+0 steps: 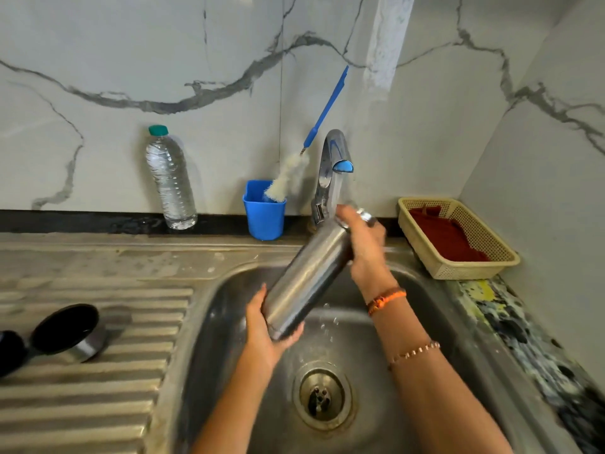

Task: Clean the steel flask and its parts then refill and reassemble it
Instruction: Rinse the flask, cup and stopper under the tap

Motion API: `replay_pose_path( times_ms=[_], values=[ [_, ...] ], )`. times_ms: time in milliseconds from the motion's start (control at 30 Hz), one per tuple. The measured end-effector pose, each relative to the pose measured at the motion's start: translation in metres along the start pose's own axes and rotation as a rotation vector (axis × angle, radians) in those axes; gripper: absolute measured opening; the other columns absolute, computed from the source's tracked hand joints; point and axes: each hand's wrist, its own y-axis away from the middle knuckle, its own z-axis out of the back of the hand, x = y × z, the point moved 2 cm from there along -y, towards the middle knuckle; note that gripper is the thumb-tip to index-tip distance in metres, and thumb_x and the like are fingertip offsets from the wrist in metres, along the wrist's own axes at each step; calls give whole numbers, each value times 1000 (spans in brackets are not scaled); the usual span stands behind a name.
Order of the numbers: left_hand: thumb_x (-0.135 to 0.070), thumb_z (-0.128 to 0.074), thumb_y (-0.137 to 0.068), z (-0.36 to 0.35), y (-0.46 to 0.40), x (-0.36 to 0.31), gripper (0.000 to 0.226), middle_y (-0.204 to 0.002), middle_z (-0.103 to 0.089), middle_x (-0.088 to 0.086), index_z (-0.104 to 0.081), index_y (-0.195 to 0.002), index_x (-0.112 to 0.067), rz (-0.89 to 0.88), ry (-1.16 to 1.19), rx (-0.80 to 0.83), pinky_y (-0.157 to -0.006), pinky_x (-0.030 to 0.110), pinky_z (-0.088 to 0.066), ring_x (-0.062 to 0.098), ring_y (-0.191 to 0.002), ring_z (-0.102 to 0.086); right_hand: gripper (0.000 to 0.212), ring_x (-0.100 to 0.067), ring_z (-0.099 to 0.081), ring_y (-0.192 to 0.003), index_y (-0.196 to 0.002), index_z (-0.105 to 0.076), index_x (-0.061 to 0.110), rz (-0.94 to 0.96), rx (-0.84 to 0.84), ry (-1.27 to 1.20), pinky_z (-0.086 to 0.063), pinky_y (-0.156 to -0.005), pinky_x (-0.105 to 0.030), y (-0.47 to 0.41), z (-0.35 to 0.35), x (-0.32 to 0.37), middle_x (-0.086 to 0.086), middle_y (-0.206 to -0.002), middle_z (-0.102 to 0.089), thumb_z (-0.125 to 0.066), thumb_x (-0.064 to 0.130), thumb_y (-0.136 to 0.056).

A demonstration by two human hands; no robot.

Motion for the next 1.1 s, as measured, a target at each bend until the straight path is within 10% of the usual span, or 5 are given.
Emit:
replay_pose_path(
  times_ms=[167,433,700,1100],
  values=[
    [-53,-47,-79,25,-13,26,60,-87,-56,21,-53,-112,-3,272,123,71,-42,31,-53,32,-75,-56,29,-8,-61,-77,-80,-57,27,228,190,518,-52,-72,-23,14,-43,-9,8,-80,-63,-81,23,-64],
    [-27,-42,-93,3,-19,11,24,-117,-46,17,-49,-103,-7,111,26,-89,-98,52,-35,35,-116,-45,34,-5,-55,-69,-83,-53,27,355,53,348,-45,-63,-18,23,-17,-11,10,-76,-57,-77,9,-66],
    [-26,-50,-92,2,-15,17,24,-91,-50,18,-49,-82,-4,121,-67,-92,-94,46,-37,34,-100,-45,52,-2,-57,-77,-103,-51,23,359,135,409,-48,-69,-14,21,-8,-11,12,-86,-58,-84,14,-63],
    [-28,-48,-95,-3,-10,12,37,-109,-50,21,-47,-122,-3,88,-80,-41,-95,47,-38,37,-123,-44,78,-3,-58,-84,-122,-45,14,423,253,506,-48,-64,-6,11,-11,-15,12,-96,-56,-86,4,-56]
  ],
)
